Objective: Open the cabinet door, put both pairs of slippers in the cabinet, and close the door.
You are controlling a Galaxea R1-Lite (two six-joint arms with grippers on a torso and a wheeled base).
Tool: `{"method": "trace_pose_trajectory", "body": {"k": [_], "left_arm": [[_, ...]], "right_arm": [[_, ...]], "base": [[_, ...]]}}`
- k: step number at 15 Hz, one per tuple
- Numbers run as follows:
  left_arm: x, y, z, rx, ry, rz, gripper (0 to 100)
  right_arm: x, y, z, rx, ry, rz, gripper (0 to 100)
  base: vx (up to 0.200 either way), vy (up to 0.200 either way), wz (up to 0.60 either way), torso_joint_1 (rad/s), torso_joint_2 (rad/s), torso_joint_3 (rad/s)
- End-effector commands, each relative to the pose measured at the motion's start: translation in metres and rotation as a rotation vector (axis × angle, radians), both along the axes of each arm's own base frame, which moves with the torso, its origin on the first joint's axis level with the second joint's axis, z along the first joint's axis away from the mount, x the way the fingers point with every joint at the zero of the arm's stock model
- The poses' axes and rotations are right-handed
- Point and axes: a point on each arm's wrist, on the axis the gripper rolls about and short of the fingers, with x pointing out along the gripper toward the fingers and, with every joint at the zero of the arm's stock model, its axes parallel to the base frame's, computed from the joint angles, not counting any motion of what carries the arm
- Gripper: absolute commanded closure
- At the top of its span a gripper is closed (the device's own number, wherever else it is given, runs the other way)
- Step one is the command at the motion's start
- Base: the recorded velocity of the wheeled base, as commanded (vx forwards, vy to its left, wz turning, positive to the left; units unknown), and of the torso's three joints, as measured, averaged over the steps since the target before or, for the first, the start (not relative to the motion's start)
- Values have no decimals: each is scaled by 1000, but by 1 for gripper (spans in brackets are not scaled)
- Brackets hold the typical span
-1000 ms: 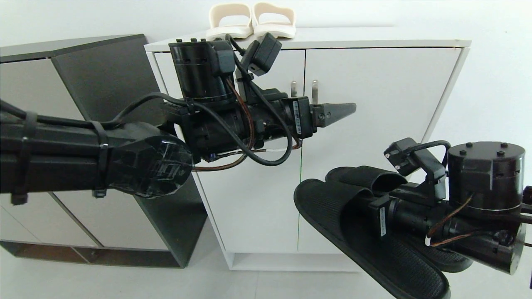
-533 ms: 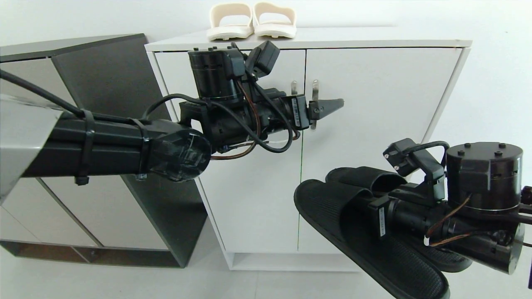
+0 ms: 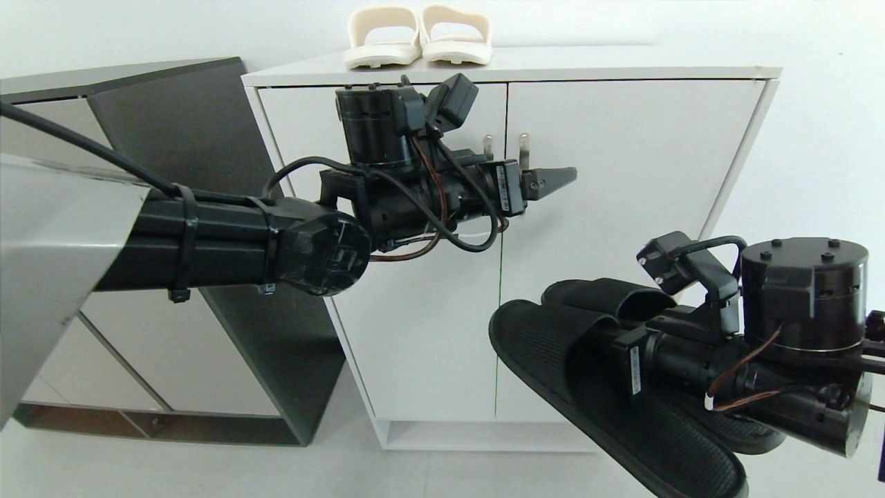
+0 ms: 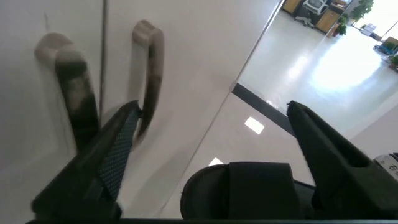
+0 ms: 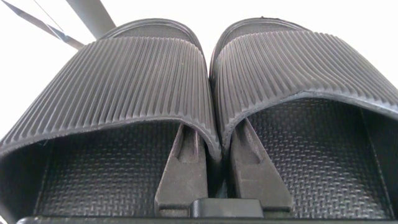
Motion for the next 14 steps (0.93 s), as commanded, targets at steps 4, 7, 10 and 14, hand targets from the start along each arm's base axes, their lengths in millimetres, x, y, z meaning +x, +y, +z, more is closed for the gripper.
{"method": "trace_pose_trajectory", "body": {"k": [4, 7, 10, 14], "left_arm": [[-2, -2, -1, 1, 1, -9, 100], [-12, -2, 1, 3, 5, -23, 100], [-24, -2, 2, 10, 10, -40, 100], [-24, 7, 8, 17, 32, -20, 100]], "right_arm": [[-1, 0, -3, -9, 6, 4, 100], [-8, -4, -6, -34, 3, 51, 100], [-14, -8, -4, -12, 10, 117, 100], [-13, -7, -5, -19, 15, 115, 100]], "base": [[0, 0, 0, 0, 0, 0], [0, 0, 0, 0, 0, 0], [0, 0, 0, 0, 0, 0], [0, 0, 0, 0, 0, 0]]}}
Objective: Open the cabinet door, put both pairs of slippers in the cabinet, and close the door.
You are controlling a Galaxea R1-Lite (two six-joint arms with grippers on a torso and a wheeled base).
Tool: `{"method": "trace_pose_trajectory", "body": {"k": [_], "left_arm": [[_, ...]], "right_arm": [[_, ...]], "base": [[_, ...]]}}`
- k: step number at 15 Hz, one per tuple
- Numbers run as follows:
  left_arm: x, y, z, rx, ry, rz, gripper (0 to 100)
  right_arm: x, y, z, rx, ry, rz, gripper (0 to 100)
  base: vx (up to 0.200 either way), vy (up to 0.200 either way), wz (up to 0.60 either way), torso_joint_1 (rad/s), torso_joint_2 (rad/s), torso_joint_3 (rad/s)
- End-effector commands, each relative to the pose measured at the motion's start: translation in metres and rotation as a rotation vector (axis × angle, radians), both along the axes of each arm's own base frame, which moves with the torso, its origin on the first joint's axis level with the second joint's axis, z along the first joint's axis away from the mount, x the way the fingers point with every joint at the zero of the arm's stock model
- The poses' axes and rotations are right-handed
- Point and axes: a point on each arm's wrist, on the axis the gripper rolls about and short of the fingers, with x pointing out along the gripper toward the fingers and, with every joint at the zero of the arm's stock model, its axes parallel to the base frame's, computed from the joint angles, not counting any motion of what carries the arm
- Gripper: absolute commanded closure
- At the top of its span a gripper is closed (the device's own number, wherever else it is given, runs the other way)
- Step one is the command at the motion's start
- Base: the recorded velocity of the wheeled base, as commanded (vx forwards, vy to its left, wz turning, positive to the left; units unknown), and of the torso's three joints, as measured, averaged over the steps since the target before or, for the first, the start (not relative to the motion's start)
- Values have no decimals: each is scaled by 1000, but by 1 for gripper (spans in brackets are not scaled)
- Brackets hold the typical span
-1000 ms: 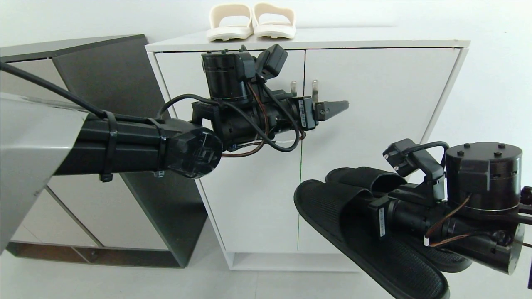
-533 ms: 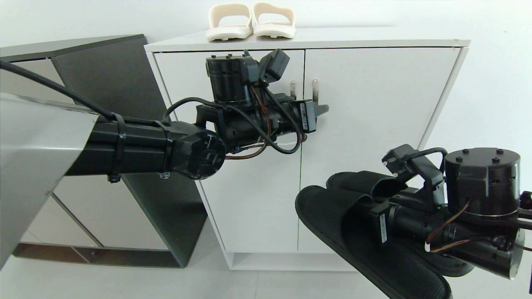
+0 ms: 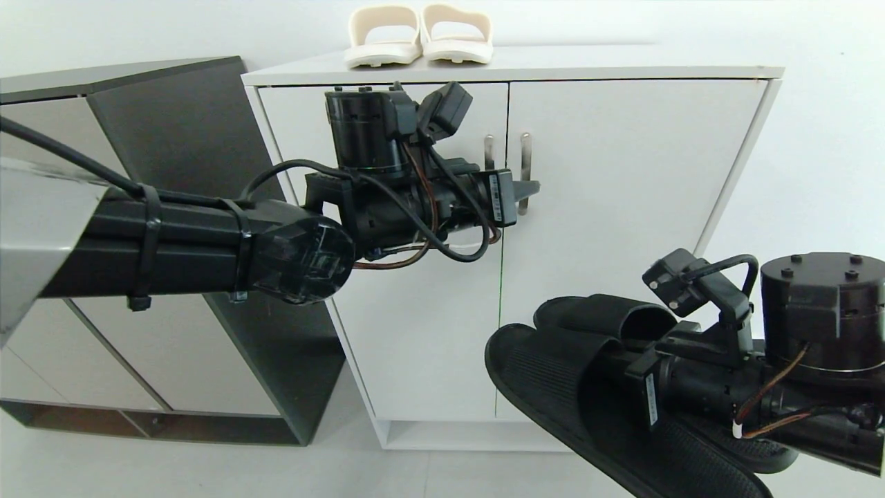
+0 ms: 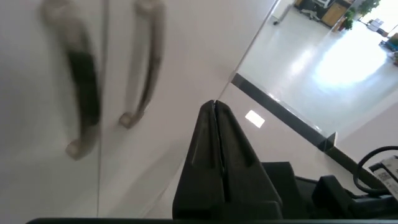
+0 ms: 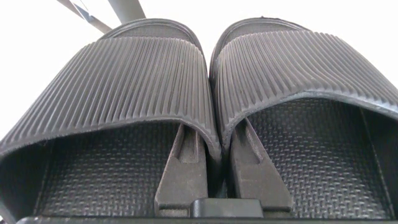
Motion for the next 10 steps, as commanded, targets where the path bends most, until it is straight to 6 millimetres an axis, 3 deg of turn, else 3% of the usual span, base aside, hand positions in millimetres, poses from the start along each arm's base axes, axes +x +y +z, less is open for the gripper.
{"method": "trace_pose_trajectory", "body": {"k": [1, 2, 10], "left_arm": [[-3, 5, 8, -9, -9, 6, 100], [-2, 6, 10, -14, -10, 1, 0], [14, 9, 10, -38, 9, 0, 0]], "right_arm": [[0, 0, 0, 0, -1, -2, 100], [0, 0, 0, 1, 0, -2, 100], [0, -1, 0, 0, -1, -2, 100]], "base": [[0, 0, 0, 0, 0, 0], [0, 0, 0, 0, 0, 0], [0, 0, 0, 0, 0, 0]]}}
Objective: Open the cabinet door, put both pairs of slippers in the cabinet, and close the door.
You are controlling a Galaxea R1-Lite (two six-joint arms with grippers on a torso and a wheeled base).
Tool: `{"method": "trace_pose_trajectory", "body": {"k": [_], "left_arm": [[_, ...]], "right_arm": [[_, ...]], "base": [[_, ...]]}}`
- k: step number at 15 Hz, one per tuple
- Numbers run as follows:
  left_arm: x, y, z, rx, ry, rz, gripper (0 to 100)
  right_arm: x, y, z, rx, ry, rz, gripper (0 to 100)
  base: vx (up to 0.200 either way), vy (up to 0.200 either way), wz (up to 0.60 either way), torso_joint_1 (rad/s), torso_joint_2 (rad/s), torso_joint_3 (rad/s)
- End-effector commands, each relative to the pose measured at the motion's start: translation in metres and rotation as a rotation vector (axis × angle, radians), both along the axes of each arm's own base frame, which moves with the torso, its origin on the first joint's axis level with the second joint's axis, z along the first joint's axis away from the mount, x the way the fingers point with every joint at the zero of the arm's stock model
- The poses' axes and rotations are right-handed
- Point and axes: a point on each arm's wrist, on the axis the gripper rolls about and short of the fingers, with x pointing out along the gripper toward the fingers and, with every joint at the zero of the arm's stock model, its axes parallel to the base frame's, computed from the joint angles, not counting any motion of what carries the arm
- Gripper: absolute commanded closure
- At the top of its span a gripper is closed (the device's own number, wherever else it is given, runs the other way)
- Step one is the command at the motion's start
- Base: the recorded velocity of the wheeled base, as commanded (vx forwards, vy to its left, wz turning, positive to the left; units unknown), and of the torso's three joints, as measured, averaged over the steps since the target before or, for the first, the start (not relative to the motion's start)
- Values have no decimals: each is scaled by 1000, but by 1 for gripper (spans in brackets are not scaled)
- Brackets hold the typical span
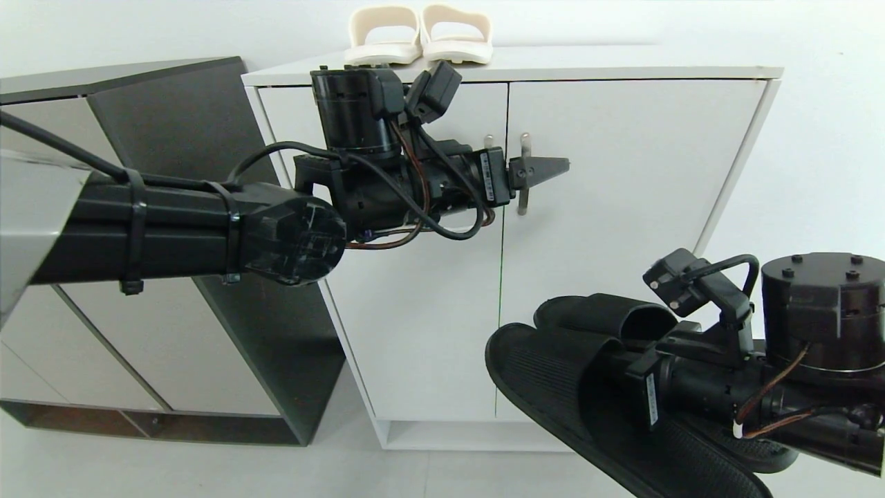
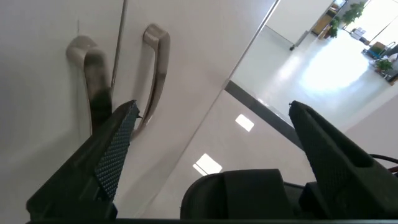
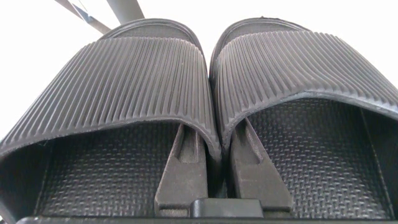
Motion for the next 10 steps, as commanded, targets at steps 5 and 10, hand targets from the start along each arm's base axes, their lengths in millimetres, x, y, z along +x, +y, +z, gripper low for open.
{"method": "trace_pose_trajectory", "body": {"k": [5, 10], "left_arm": [[14, -10, -11, 6, 14, 4, 0], [18, -12, -11, 1, 8, 3, 0]], "right_arm": [[0, 0, 0, 0, 0, 0, 100], [1, 1, -3, -6, 7, 0, 100]], "base": [[0, 0, 0, 0, 0, 0], [0, 0, 0, 0, 0, 0]]}}
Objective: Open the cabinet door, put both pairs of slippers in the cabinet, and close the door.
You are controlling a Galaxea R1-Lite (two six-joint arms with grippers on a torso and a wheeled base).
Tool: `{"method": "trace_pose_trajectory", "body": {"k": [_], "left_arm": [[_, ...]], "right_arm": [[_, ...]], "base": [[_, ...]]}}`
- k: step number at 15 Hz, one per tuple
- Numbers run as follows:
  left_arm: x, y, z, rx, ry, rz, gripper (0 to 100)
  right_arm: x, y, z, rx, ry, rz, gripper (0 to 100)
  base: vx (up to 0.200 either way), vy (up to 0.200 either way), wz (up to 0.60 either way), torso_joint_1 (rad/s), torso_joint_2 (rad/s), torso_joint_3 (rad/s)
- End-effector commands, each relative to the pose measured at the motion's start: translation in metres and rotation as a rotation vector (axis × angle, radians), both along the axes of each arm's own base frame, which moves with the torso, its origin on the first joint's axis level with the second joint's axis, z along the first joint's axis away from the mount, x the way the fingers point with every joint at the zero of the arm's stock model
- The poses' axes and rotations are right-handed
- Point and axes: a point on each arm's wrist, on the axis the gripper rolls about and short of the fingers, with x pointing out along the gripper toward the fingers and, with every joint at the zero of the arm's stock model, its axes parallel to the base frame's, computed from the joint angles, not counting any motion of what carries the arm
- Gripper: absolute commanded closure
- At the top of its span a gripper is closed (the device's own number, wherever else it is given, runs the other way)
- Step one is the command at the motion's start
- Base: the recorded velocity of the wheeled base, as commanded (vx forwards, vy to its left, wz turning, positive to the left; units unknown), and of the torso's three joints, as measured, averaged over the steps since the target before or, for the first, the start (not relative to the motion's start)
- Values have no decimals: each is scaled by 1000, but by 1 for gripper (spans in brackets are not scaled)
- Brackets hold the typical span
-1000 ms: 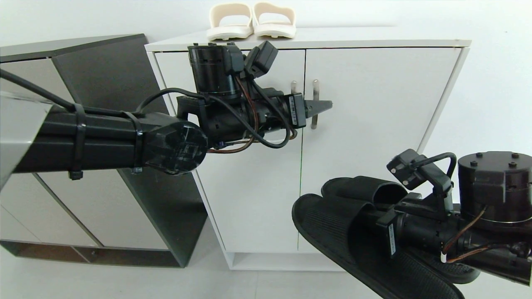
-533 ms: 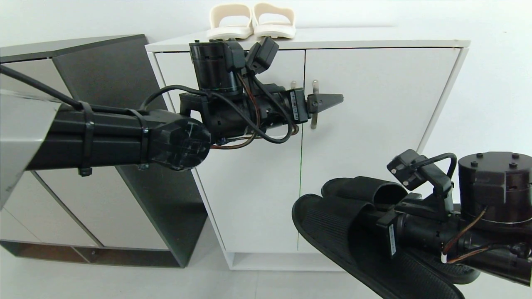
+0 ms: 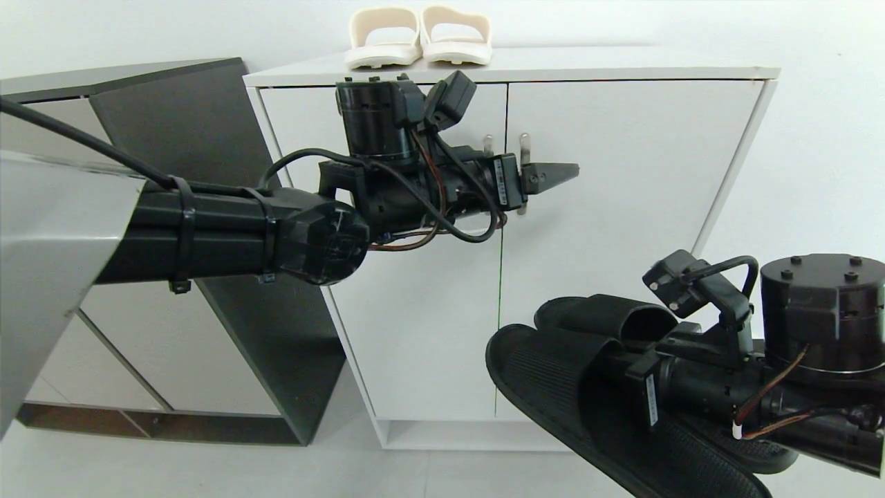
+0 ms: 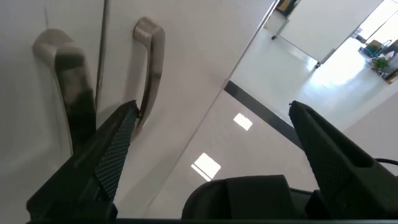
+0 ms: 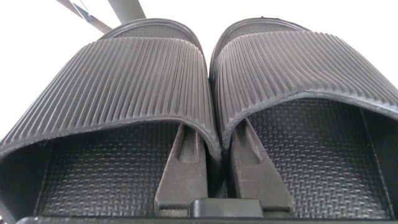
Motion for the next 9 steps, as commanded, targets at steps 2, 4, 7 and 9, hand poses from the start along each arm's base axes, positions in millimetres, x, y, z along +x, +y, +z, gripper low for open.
{"method": "trace_pose_trajectory", "body": {"k": [2, 4, 7, 9], "left_arm": [[5, -4, -1, -5, -7, 2, 0], [10, -7, 0, -12, -15, 2, 100], [11, -11, -5, -10, -5, -6, 100], [9, -12, -4, -9, -3, -11, 100]], "right_arm": [[1, 1, -2, -5, 5, 0, 100], [0, 0, -3, -8, 9, 0, 100], [0, 0, -3, -8, 9, 0, 100], [0, 0, -4, -13, 12, 1, 100]], "base": [[0, 0, 0, 0, 0, 0], [0, 0, 0, 0, 0, 0], [0, 0, 0, 0, 0, 0], [0, 0, 0, 0, 0, 0]]}}
